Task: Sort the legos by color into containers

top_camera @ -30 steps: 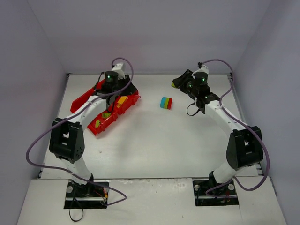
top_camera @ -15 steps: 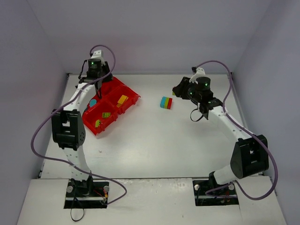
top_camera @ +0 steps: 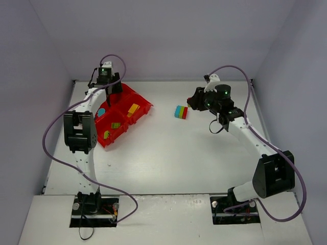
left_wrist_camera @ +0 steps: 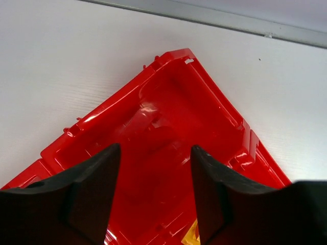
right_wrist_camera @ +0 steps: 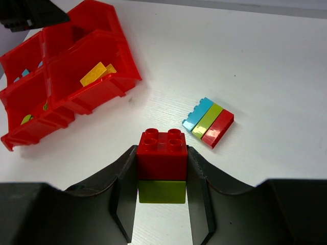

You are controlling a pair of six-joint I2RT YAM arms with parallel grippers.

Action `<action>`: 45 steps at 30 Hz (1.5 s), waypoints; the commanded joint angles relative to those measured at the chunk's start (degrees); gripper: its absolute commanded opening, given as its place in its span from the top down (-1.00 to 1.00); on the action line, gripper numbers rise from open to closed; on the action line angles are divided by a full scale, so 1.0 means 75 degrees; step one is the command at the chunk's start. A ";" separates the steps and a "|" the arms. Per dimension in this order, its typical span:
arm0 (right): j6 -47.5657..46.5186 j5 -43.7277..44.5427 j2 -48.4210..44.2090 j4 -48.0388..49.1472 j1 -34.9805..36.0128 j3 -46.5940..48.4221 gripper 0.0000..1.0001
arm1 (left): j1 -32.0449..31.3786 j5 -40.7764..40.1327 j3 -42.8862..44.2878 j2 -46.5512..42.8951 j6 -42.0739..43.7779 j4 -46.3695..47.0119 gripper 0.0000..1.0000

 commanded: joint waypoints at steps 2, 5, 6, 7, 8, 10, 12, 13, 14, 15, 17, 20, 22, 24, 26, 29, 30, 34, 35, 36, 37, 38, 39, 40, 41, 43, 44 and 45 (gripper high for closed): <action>-0.0715 -0.0881 -0.0036 0.0321 -0.0002 0.0357 0.78 | 0.0025 0.0315 0.0452 -0.0817 0.0097 -0.0071 -0.09; -0.0985 -0.1152 0.0094 0.0286 0.0033 0.0533 0.76 | -0.0010 0.0690 0.0511 -0.1134 0.0085 -0.0481 -0.20; -0.1183 -0.1153 0.0118 0.0297 0.0091 0.0569 0.76 | -0.0022 0.0854 0.0511 -0.1239 0.0085 -0.0714 -0.21; -0.1324 -0.1164 0.0130 0.0297 0.0126 0.0604 0.76 | -0.0022 0.1122 0.0511 -0.1437 0.0074 -0.0832 -0.21; -0.1465 -0.1211 0.0176 0.0309 0.0150 0.0616 0.76 | -0.0068 0.1276 0.0522 -0.1532 0.0039 -0.0950 -0.21; -0.1955 -0.1305 0.0246 0.0309 0.0255 0.0709 0.75 | -0.0104 0.1894 0.0546 -0.1836 -0.0055 -0.1360 -0.21; -0.2250 -0.1433 0.0293 0.0356 0.0337 0.0791 0.74 | -0.0174 0.2423 0.0546 -0.2140 -0.0312 -0.1641 -0.21; -0.2460 -0.1469 0.0352 0.0391 0.0407 0.0827 0.74 | -0.0209 0.2739 0.0488 -0.2235 -0.0429 -0.1689 -0.22; -0.2566 -0.1574 0.0399 0.0438 0.0420 0.0850 0.74 | -0.0256 0.3322 0.0441 -0.2317 -0.0720 -0.1724 -0.22; -0.2684 -0.1737 0.0434 0.0543 0.0431 0.0874 0.73 | -0.0338 0.3653 0.0382 -0.2469 -0.0874 -0.1701 -0.22; -0.2977 -0.2019 0.0493 0.0766 0.0572 0.0897 0.72 | -0.0455 0.4532 0.0207 -0.2575 -0.1401 -0.1549 -0.22; -0.3444 -0.2114 0.0633 0.0872 0.0829 0.0955 0.70 | -0.0748 0.5271 0.0101 -0.2681 -0.2033 -0.1362 -0.22; -0.3633 -0.2102 0.0738 0.0860 0.0970 0.1037 0.70 | -0.1005 0.5752 0.0054 -0.2728 -0.2327 -0.1209 -0.22; -0.3856 -0.2079 0.0797 0.0883 0.1146 0.1084 0.69 | -0.1216 0.6185 0.0018 -0.2716 -0.2738 -0.0905 -0.23; -0.4008 -0.2067 0.0914 0.0872 0.1298 0.1155 0.68 | -0.1568 0.6386 0.0042 -0.2658 -0.2961 -0.0752 -0.24; -0.4114 -0.1997 0.1020 0.0883 0.1416 0.1214 0.68 | -0.1955 0.6527 0.0100 -0.2553 -0.2962 -0.0739 -0.24; -0.4138 -0.2008 0.1032 0.0883 0.1451 0.1237 0.68 | -0.2025 0.6539 0.0147 -0.2529 -0.2939 -0.0786 -0.24; -0.4173 -0.1997 0.1021 0.0872 0.1510 0.1272 0.67 | -0.2190 0.6364 0.0171 -0.2412 -0.2635 -0.1090 -0.25; -0.4173 -0.1997 0.1032 0.0872 0.1521 0.1272 0.68 | -0.2236 0.6375 0.0194 -0.2354 -0.2576 -0.1254 -0.24; -0.4173 -0.1997 0.1009 0.0883 0.1521 0.1272 0.68 | -0.2272 0.6363 0.0229 -0.2330 -0.2505 -0.1371 -0.24; -0.4173 -0.1985 0.1009 0.0872 0.1521 0.1272 0.67 | -0.2307 0.6340 0.0345 -0.2283 -0.2284 -0.1674 -0.24; -0.4185 -0.1973 0.0985 0.0872 0.1521 0.1272 0.67 | -0.2377 0.6293 0.0439 -0.2167 -0.2143 -0.1875 -0.24; -0.4173 -0.1973 0.0985 0.0872 0.1521 0.1261 0.68 | -0.2424 0.6235 0.0556 -0.2108 -0.2002 -0.2074 -0.25; -0.4185 -0.1973 0.0974 0.0872 0.1533 0.1260 0.68 | -0.2459 0.6188 0.0743 -0.2049 -0.1746 -0.2459 -0.24; -0.4185 -0.1973 0.0973 0.0883 0.1521 0.1260 0.68 | -0.2506 0.6164 0.0826 -0.1932 -0.1627 -0.2602 -0.24; -0.4196 -0.1961 0.0962 0.0860 0.1521 0.1260 0.67 | -0.2600 0.6176 0.0978 -0.1838 -0.1393 -0.2895 -0.24; -0.4208 -0.1961 0.0950 0.0860 0.1521 0.1260 0.67 | -0.2623 0.6187 0.0991 -0.1779 -0.1345 -0.2942 -0.24; -0.4208 -0.1961 0.0950 0.0837 0.1521 0.1260 0.67 | -0.2670 0.6188 0.1003 -0.1756 -0.1310 -0.2978 -0.24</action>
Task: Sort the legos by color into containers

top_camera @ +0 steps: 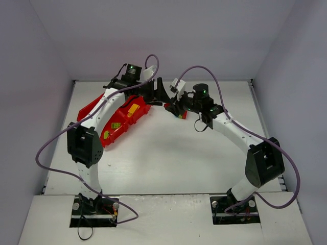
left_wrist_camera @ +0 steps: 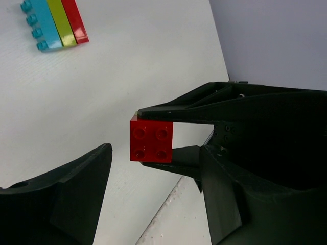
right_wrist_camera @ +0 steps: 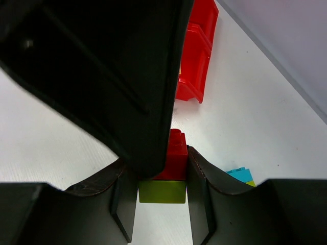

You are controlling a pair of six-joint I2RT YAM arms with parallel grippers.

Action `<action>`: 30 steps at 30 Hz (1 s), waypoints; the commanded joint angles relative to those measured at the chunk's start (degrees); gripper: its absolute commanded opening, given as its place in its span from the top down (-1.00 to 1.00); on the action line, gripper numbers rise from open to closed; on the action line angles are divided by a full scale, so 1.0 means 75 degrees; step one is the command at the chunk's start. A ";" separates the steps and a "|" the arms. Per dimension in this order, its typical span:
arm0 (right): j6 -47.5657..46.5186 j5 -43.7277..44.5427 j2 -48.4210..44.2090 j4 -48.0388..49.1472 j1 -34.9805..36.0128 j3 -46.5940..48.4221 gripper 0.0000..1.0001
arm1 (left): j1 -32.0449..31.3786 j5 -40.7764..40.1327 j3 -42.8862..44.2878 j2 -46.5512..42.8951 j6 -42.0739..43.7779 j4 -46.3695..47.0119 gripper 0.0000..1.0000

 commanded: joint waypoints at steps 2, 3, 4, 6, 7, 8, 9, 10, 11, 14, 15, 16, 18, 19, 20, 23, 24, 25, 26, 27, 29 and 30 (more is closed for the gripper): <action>-0.0122 -0.0117 -0.0184 0.0603 0.0050 0.0404 0.67 | -0.0208 0.0082 0.0446 -0.0109 0.0547 -0.0358 -0.24; -0.0111 -0.0140 -0.0184 0.0592 0.0050 0.0415 0.67 | -0.0231 0.0071 0.0446 -0.0085 0.0547 -0.0358 -0.24; -0.0111 -0.0140 -0.0184 0.0592 0.0061 0.0415 0.67 | -0.0243 0.0082 0.0458 -0.0062 0.0582 -0.0370 -0.23; -0.0111 -0.0140 -0.0172 0.0580 0.0073 0.0415 0.67 | -0.0255 0.0059 0.0516 -0.0003 0.0641 -0.0417 -0.14; -0.0111 -0.0140 -0.0172 0.0568 0.0062 0.0415 0.67 | -0.0267 0.0024 0.0528 0.0008 0.0699 -0.0452 -0.11; -0.0122 -0.0152 -0.0172 0.0568 0.0073 0.0427 0.67 | -0.0278 0.0000 0.0540 0.0032 0.0723 -0.0464 -0.09; -0.0122 -0.0164 -0.0160 0.0557 0.0073 0.0427 0.67 | -0.0267 -0.0035 0.0552 0.0055 0.0735 -0.0475 -0.05; -0.0122 -0.0175 -0.0160 0.0557 0.0073 0.0427 0.67 | -0.0278 -0.0035 0.0552 0.0079 0.0758 -0.0464 0.05; -0.0122 -0.0164 -0.0172 0.0557 0.0085 0.0427 0.67 | -0.0267 -0.0012 0.0563 0.0114 0.0747 -0.0464 0.06; -0.0134 -0.0175 -0.0160 0.0545 0.0085 0.0416 0.67 | -0.0278 -0.0046 0.0587 0.0196 0.0758 -0.0510 0.06; -0.0122 -0.0176 -0.0160 0.0545 0.0073 0.0415 0.67 | -0.0278 -0.0047 0.0575 0.0219 0.0747 -0.0522 0.06; -0.0122 -0.0164 -0.0160 0.0545 0.0096 0.0415 0.67 | -0.0290 -0.0024 0.0575 0.0243 0.0746 -0.0511 0.10; -0.0134 -0.0164 -0.0149 0.0545 0.0097 0.0415 0.66 | -0.0290 0.0012 0.0552 0.0243 0.0758 -0.0441 0.25; -0.0134 -0.0164 -0.0149 0.0545 0.0108 0.0415 0.66 | -0.0290 0.0035 0.0552 0.0231 0.0747 -0.0417 0.42; -0.0134 -0.0175 -0.0137 0.0533 0.0108 0.0427 0.66 | -0.0302 0.0047 0.0552 0.0231 0.0758 -0.0382 0.52; -0.0134 -0.0140 -0.0102 0.0498 0.0108 0.0451 0.65 | -0.0314 0.0024 0.0540 0.0208 0.0770 -0.0288 0.69; -0.0134 -0.0129 -0.0090 0.0463 0.0108 0.0474 0.63 | -0.0314 0.0035 0.0540 0.0196 0.0816 -0.0276 0.75; -0.0134 -0.0105 -0.0078 0.0440 0.0108 0.0486 0.59 | -0.0302 0.0035 0.0540 0.0173 0.0828 -0.0265 0.78; -0.0134 -0.0082 -0.0067 0.0416 0.0108 0.0497 0.45 | -0.0302 0.0024 0.0552 0.0161 0.0852 -0.0253 0.79; -0.0134 -0.0059 -0.0078 0.0370 0.0108 0.0498 0.39 | -0.0302 0.0024 0.0540 0.0138 0.0875 -0.0218 0.80; -0.0122 -0.0023 -0.0055 0.0346 0.0108 0.0498 0.11 | -0.0278 -0.0011 0.0540 0.0091 0.0922 -0.0229 0.80; -0.0099 0.0000 -0.0055 0.0311 0.0108 0.0498 0.00 | -0.0267 -0.0035 0.0540 0.0079 0.0945 -0.0229 0.81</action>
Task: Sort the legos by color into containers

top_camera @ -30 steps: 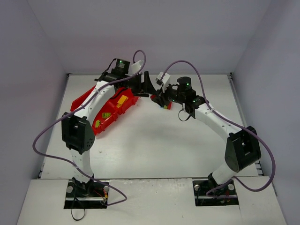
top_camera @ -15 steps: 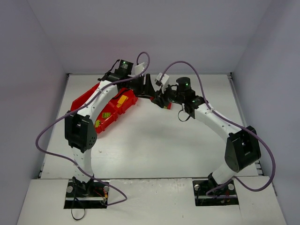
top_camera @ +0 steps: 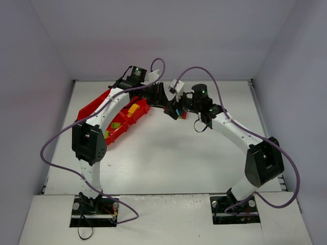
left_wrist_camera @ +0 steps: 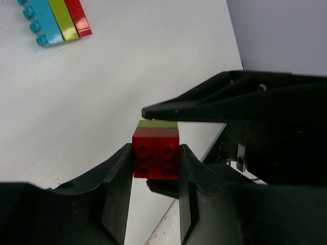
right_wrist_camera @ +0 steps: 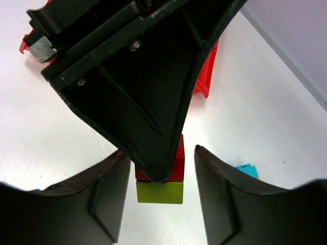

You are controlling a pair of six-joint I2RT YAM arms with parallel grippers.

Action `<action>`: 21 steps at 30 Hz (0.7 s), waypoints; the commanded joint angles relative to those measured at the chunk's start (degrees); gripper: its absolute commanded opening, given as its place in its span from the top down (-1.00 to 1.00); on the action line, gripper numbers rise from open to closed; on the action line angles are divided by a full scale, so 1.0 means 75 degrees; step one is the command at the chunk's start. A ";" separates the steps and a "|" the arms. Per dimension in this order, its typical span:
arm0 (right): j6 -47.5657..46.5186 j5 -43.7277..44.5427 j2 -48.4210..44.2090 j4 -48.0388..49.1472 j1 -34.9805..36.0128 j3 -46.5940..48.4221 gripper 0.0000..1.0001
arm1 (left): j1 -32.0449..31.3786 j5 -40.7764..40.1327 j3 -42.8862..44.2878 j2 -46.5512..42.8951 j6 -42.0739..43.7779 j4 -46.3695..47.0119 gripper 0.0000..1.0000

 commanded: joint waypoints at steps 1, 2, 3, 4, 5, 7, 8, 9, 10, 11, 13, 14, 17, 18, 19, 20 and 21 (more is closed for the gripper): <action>-0.0035 0.0038 -0.0084 0.0538 0.0050 0.0500 -0.10 | -0.0022 -0.0032 0.0289 -0.0379 0.0287 0.0228 0.81; -0.0012 0.0050 -0.0084 0.0514 0.0050 0.0500 -0.24 | 0.0001 -0.0032 0.0289 -0.0390 0.0299 0.0228 0.81; 0.0000 0.0062 -0.0096 0.0468 0.0050 0.0500 -0.29 | 0.0025 -0.0032 0.0289 -0.0402 0.0299 0.0240 0.81; 0.0000 0.0097 -0.0096 0.0444 0.0050 0.0489 -0.34 | 0.0071 -0.0044 0.0301 -0.0414 0.0299 0.0228 0.81; 0.0000 0.0109 -0.0119 0.0432 0.0038 0.0477 -0.39 | 0.0107 -0.0067 0.0301 -0.0425 0.0299 0.0228 0.80; -0.0011 0.0132 -0.0131 0.0374 0.0027 0.0442 -0.41 | 0.0189 -0.0067 0.0301 -0.0461 0.0299 0.0240 0.81; -0.0035 0.0132 -0.0154 0.0362 0.0027 0.0395 -0.41 | 0.0201 -0.0079 0.0289 -0.0472 0.0299 0.0228 0.80; -0.0058 0.0132 -0.0177 0.0339 0.0015 0.0372 -0.41 | 0.0236 -0.0079 0.0301 -0.0496 0.0299 0.0240 0.81; -0.0070 0.0132 -0.0189 0.0315 0.0015 0.0337 -0.40 | 0.0271 -0.0079 0.0301 -0.0507 0.0299 0.0228 0.80; -0.0070 0.0144 -0.0189 0.0280 0.0015 0.0313 -0.39 | 0.0294 -0.0056 0.0301 -0.0519 0.0310 0.0228 0.80; -0.0082 0.0155 -0.0213 0.0245 0.0015 0.0255 -0.37 | 0.0330 -0.0056 0.0324 -0.0566 0.0299 0.0217 0.80; -0.0093 0.0179 -0.0213 0.0233 0.0015 0.0231 -0.37 | 0.0341 -0.0044 0.0336 -0.0578 0.0299 0.0216 0.80; -0.0105 0.0226 -0.0213 0.0245 0.0015 0.0184 -0.34 | 0.0353 -0.0009 0.0348 -0.0613 0.0299 0.0205 0.81; -0.0105 0.0237 -0.0201 0.0245 0.0015 0.0196 -0.31 | 0.0353 -0.0009 0.0336 -0.0613 0.0299 0.0193 0.80; -0.0117 0.0238 -0.0189 0.0245 0.0015 0.0196 -0.29 | 0.0353 0.0026 0.0348 -0.0625 0.0287 0.0181 0.80; -0.0105 0.0272 -0.0178 0.0245 0.0026 0.0219 -0.29 | 0.0353 0.0050 0.0336 -0.0636 0.0275 0.0181 0.81; -0.0105 0.0273 -0.0143 0.0245 0.0027 0.0242 -0.28 | 0.0342 0.0061 0.0313 -0.0660 0.0275 0.0181 0.80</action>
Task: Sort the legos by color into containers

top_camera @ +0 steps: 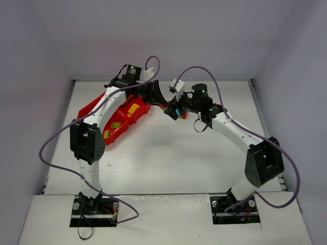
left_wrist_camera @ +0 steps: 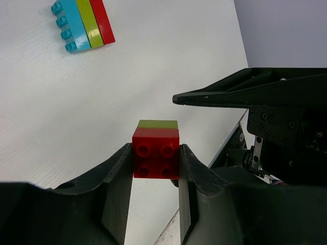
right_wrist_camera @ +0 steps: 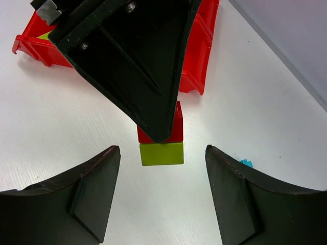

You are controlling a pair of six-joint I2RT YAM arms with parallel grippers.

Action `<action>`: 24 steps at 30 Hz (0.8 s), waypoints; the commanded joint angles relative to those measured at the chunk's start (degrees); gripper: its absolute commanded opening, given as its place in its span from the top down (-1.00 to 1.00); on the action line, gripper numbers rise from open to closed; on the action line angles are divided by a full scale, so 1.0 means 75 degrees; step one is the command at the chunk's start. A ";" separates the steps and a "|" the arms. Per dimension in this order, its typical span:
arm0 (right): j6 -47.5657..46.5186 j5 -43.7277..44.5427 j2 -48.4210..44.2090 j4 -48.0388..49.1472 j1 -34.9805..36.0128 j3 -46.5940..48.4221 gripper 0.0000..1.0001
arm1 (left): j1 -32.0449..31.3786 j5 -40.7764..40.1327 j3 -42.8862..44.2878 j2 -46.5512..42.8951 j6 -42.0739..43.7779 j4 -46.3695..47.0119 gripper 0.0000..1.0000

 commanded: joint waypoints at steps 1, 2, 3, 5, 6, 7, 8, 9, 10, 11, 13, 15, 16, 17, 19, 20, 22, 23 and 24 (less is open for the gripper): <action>-0.0090 0.0069 -0.0134 0.0370 0.0027 0.0158 -0.27 | 0.0012 0.0196 0.0301 -0.0657 0.0124 0.0207 0.80; -0.0090 0.0069 -0.0122 0.0370 0.0027 0.0170 -0.26 | 0.0012 0.0207 0.0301 -0.0703 0.0124 0.0208 0.81; -0.0090 0.0057 -0.0099 0.0382 0.0027 0.0170 -0.25 | 0.0012 0.0219 0.0289 -0.0715 0.0112 0.0208 0.80; -0.0079 0.0069 -0.0040 0.0405 0.0027 0.0193 -0.25 | 0.0012 0.0289 0.0266 -0.0751 0.0089 0.0219 0.80; -0.0079 0.0080 -0.0040 0.0405 0.0027 0.0193 -0.25 | 0.0012 0.0324 0.0254 -0.0774 0.0089 0.0219 0.80; -0.0067 0.0092 -0.0017 0.0428 0.0038 0.0193 -0.25 | 0.0001 0.0336 0.0231 -0.0774 0.0089 0.0231 0.80; -0.0067 0.0104 -0.0005 0.0429 0.0038 0.0193 -0.25 | 0.0000 0.0371 0.0219 -0.0797 0.0042 0.0254 0.80; -0.0055 0.0104 0.0018 0.0429 0.0038 0.0205 -0.25 | -0.0011 0.0406 0.0196 -0.0821 0.0030 0.0278 0.81; -0.0044 0.0104 0.0019 0.0452 0.0038 0.0205 -0.25 | -0.0011 0.0430 0.0172 -0.0833 0.0018 0.0324 0.81; -0.0044 0.0104 0.0065 0.0464 0.0038 0.0205 -0.25 | 0.0000 0.0488 0.0114 -0.0868 -0.0028 0.0360 0.81; -0.0044 0.0116 0.0077 0.0499 0.0038 0.0217 -0.25 | -0.0011 0.0547 0.0079 -0.0891 -0.0052 0.0395 0.80; -0.0032 0.0116 0.0089 0.0534 0.0038 0.0217 -0.24 | 0.0000 0.0617 0.0055 -0.0926 -0.0064 0.0383 0.81; -0.0032 0.0116 0.0089 0.0580 0.0038 0.0217 -0.23 | -0.0011 0.0652 0.0032 -0.0927 -0.0064 0.0395 0.80; -0.0020 0.0116 0.0089 0.0604 0.0038 0.0228 -0.22 | -0.0011 0.0676 0.0008 -0.0938 -0.0075 0.0384 0.81; -0.0009 0.0104 0.0112 0.0639 0.0050 0.0252 -0.21 | -0.0011 0.0676 -0.0003 -0.0950 -0.0064 0.0383 0.80; -0.0008 0.0115 0.0112 0.0663 0.0050 0.0252 -0.21 | -0.0011 0.0688 -0.0015 -0.0950 -0.0075 0.0383 0.80; -0.0008 0.0174 0.0112 0.0710 0.0050 0.0264 -0.21 | 0.0000 0.0676 -0.0015 -0.0927 -0.0064 0.0337 0.81; -0.0008 0.0174 0.0101 0.0710 0.0050 0.0264 -0.22 | 0.0000 0.0676 -0.0015 -0.0927 -0.0075 0.0313 0.80; -0.0020 0.0197 0.0089 0.0721 0.0038 0.0275 -0.22 | -0.0011 0.0676 -0.0039 -0.0927 -0.0075 0.0302 0.81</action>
